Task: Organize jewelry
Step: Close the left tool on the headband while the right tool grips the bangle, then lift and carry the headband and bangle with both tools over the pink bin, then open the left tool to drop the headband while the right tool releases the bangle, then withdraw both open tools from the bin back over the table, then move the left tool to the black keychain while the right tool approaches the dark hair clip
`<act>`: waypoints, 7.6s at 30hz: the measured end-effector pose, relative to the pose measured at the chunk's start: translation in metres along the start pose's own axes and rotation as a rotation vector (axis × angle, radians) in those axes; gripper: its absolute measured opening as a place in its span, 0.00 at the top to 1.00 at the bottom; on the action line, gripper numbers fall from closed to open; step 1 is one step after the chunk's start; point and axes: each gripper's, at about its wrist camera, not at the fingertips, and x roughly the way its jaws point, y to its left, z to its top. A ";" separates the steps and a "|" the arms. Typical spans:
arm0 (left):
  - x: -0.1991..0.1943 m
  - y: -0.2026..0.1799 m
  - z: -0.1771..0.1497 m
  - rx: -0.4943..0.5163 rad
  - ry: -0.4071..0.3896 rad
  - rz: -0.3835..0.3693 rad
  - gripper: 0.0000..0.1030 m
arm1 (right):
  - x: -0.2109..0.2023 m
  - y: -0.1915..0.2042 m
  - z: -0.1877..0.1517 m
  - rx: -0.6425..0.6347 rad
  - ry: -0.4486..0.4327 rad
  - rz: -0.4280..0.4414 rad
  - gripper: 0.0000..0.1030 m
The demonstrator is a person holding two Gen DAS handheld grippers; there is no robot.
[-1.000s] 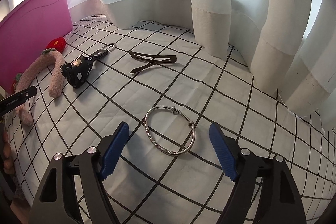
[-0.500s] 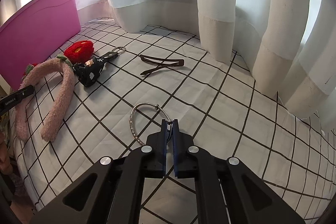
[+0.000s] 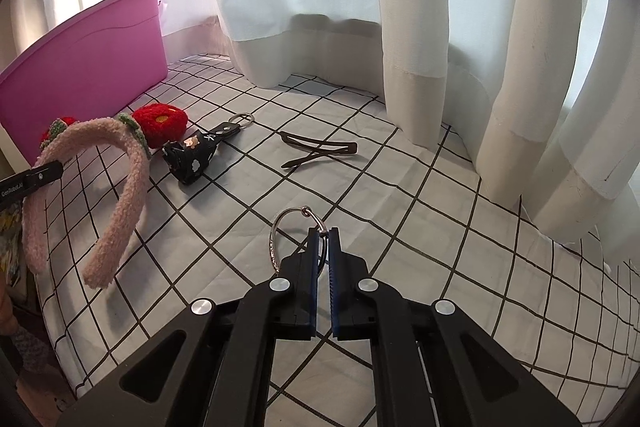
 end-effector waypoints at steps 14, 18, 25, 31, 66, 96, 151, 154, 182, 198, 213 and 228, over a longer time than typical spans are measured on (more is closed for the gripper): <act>-0.036 -0.001 0.011 -0.018 -0.059 -0.007 0.90 | -0.023 0.001 0.022 -0.053 -0.051 0.006 0.98; -0.047 -0.004 0.017 -0.025 -0.072 -0.002 0.90 | -0.031 0.002 0.031 -0.063 -0.060 0.018 0.98; -0.080 -0.008 0.036 -0.043 -0.113 0.011 0.90 | -0.055 0.008 0.057 -0.093 -0.084 0.052 0.98; -0.114 -0.006 0.058 -0.082 -0.154 0.035 0.90 | -0.078 0.023 0.086 -0.142 -0.109 0.106 0.98; -0.114 0.220 0.209 -0.229 -0.250 0.165 0.90 | -0.089 0.302 0.284 -0.385 -0.285 0.301 0.98; -0.012 0.209 0.213 -0.111 -0.003 0.138 0.85 | 0.028 0.340 0.286 -0.368 -0.037 0.289 0.98; -0.070 0.191 0.193 -0.164 -0.024 0.211 0.20 | -0.044 0.305 0.257 -0.351 -0.122 0.327 0.37; -0.080 0.184 0.188 -0.163 -0.032 0.217 0.19 | -0.057 0.297 0.247 -0.342 -0.128 0.336 0.36; -0.166 0.002 0.094 -0.012 -0.046 0.097 0.13 | -0.173 0.082 0.109 -0.160 -0.147 0.209 0.32; -0.121 -0.066 0.021 0.087 0.100 0.023 0.12 | -0.125 -0.013 0.030 -0.007 0.008 0.127 0.32; 0.000 -0.109 0.025 0.145 0.080 -0.076 0.11 | 0.013 -0.026 0.048 0.138 0.084 0.055 0.32; 0.058 -0.111 0.024 0.133 0.059 -0.141 0.11 | 0.084 -0.018 0.060 0.116 0.090 0.004 0.32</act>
